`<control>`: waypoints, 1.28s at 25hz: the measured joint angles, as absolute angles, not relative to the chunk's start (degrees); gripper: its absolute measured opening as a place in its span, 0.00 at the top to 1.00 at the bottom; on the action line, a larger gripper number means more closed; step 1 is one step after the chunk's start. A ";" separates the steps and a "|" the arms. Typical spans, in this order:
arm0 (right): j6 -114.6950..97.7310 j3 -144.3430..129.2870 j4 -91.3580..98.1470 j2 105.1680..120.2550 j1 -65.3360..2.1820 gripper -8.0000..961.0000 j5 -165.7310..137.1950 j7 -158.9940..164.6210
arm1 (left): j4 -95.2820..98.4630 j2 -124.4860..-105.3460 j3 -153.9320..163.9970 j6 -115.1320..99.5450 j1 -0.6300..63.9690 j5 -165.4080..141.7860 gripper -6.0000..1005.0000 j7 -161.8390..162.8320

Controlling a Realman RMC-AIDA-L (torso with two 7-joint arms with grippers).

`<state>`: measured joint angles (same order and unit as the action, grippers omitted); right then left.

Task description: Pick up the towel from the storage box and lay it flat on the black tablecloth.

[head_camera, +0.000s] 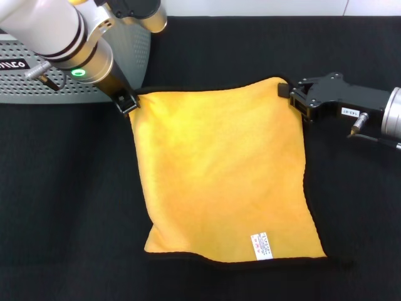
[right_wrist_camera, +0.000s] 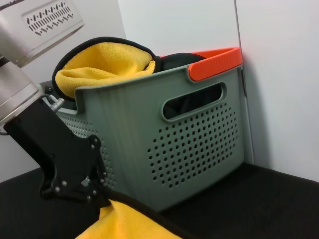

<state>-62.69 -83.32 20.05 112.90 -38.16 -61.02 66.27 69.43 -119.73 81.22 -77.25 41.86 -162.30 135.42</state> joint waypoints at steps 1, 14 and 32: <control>-62.69 -83.32 20.05 112.87 -38.16 0.96 -61.02 66.27 | 69.38 -119.74 81.41 -77.41 42.04 -162.34 0.96 135.69; -62.51 -83.31 19.98 112.73 -38.14 0.96 -61.09 66.13 | 68.82 -119.70 82.16 -77.39 42.25 -162.46 0.96 136.01; -59.76 -80.90 27.19 113.02 -32.37 0.69 -62.46 67.02 | 75.90 -120.02 82.94 -77.03 36.65 -160.95 0.65 136.18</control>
<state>-59.76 -80.90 27.19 113.02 -32.37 -62.46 67.02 75.90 -120.02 82.94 -77.03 36.65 -160.95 136.18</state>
